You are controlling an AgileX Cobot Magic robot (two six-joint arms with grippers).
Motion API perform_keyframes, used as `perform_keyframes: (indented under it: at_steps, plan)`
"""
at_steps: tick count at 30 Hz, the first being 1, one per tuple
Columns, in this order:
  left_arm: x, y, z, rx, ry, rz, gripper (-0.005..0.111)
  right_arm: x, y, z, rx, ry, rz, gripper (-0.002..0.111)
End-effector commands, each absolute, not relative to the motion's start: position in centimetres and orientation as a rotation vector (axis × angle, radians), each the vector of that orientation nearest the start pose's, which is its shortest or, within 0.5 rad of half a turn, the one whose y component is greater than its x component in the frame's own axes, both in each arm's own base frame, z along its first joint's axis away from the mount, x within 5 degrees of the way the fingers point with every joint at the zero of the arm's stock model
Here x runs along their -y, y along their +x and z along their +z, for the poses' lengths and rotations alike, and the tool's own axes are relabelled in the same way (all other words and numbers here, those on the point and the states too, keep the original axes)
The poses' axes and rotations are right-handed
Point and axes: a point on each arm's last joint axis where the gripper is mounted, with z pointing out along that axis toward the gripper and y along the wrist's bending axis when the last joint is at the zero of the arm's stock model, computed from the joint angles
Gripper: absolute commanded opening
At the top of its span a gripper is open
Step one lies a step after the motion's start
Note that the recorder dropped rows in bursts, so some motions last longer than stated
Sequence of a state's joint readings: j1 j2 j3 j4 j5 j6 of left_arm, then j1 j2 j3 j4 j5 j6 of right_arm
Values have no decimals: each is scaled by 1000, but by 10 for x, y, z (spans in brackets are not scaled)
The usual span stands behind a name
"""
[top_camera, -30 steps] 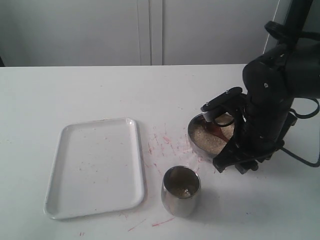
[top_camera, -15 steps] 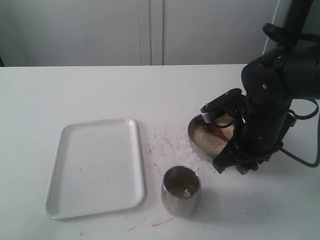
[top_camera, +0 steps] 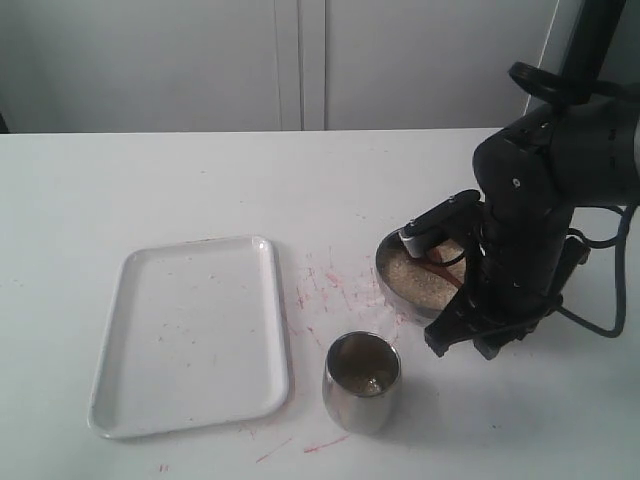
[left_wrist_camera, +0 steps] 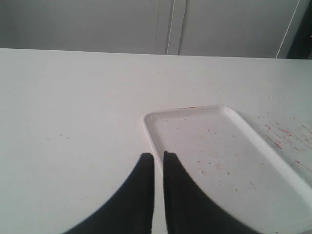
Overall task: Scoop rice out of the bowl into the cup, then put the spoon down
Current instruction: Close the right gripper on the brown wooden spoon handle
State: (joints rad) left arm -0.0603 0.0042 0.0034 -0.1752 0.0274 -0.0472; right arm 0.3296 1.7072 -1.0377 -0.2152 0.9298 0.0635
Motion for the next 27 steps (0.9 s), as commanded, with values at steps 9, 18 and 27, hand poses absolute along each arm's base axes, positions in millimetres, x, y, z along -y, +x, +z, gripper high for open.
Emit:
perform_keyframes:
  at_steps: [9,18,27]
  plan:
    - [4,56,211,-1506,-126,-241,14,-82,292,188,-2987,-587,-261,19]
    - [4,56,211,-1506,-126,-241,14,-79,291,188,-3000,-612,-311,7]
    - [4,56,211,-1506,-126,-241,14,-76,287,200,-2978,-597,-339,5]
